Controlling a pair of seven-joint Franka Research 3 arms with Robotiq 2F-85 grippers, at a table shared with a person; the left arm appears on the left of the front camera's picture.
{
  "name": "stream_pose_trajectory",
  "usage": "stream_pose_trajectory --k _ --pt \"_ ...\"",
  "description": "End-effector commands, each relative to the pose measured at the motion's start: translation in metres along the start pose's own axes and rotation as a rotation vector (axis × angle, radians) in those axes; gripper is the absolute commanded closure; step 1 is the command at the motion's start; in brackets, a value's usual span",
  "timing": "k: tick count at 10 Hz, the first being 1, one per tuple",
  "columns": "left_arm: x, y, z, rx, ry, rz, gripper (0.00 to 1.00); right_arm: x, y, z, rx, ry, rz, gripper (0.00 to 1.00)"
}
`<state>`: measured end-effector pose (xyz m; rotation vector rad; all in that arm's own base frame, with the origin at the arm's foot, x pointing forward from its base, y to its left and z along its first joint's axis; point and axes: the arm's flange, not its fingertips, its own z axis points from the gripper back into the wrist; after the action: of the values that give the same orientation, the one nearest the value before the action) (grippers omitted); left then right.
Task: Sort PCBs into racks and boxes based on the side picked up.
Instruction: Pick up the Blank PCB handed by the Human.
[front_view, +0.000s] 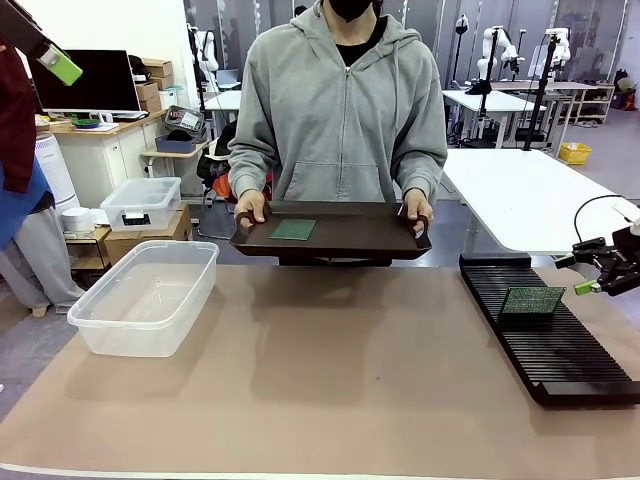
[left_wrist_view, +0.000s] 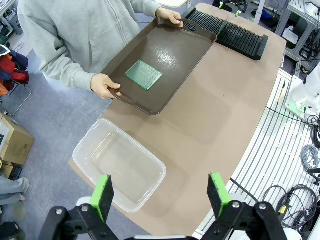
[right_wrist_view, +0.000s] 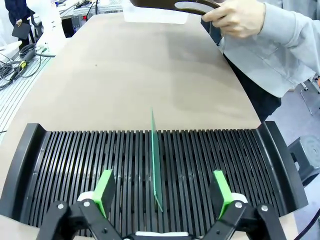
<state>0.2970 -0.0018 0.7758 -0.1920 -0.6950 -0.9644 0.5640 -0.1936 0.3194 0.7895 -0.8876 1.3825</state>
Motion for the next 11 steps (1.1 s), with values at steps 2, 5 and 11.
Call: stream_pose_trajectory --k 2,5,11 --pt "-0.002 0.0 -0.001 -0.009 -0.007 -0.004 0.0 0.028 0.005 0.0 -0.004 0.035 0.032 0.0" --pt "-0.002 0.0 -0.001 -0.009 -0.007 -0.004 0.0 0.137 0.023 0.013 -0.074 0.11 -0.011 0.0" --pt "-0.002 0.0 -0.001 -0.009 -0.007 -0.004 0.0 0.304 0.05 0.026 -0.256 0.235 -0.239 0.0"
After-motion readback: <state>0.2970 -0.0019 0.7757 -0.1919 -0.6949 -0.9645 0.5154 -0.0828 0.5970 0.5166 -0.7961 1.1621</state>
